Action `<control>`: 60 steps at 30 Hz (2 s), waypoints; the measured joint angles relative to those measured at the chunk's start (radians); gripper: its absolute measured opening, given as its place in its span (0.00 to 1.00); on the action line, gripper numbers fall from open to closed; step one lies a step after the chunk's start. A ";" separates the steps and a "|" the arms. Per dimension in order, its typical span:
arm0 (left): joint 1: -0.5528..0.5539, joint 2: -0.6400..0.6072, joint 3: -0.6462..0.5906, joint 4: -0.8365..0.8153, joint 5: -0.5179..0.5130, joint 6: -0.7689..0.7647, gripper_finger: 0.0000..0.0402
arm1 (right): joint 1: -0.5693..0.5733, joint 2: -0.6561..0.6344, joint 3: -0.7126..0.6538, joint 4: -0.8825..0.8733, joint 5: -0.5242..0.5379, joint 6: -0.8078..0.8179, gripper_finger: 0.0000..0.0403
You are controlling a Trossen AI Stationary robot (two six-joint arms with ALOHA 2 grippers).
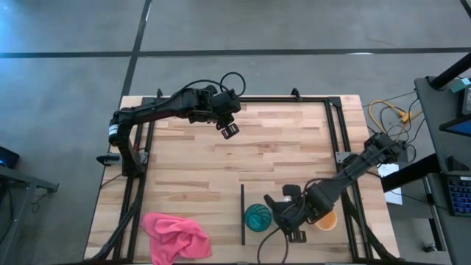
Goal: Stack small to large cups/mugs on shelf
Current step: Adjust the green patterned mug, then return to Home Position
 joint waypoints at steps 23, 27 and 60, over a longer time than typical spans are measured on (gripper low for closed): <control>0.000 0.000 0.000 0.000 0.000 0.008 0.28 | -0.055 0.006 -0.053 0.056 -0.036 -0.007 0.02; 0.000 0.000 0.000 0.000 0.000 0.008 0.28 | -0.050 0.006 -0.078 0.053 -0.041 0.020 0.02; 0.000 0.000 0.000 -0.002 0.000 0.007 0.28 | -0.017 0.000 -0.065 0.064 -0.059 0.099 0.02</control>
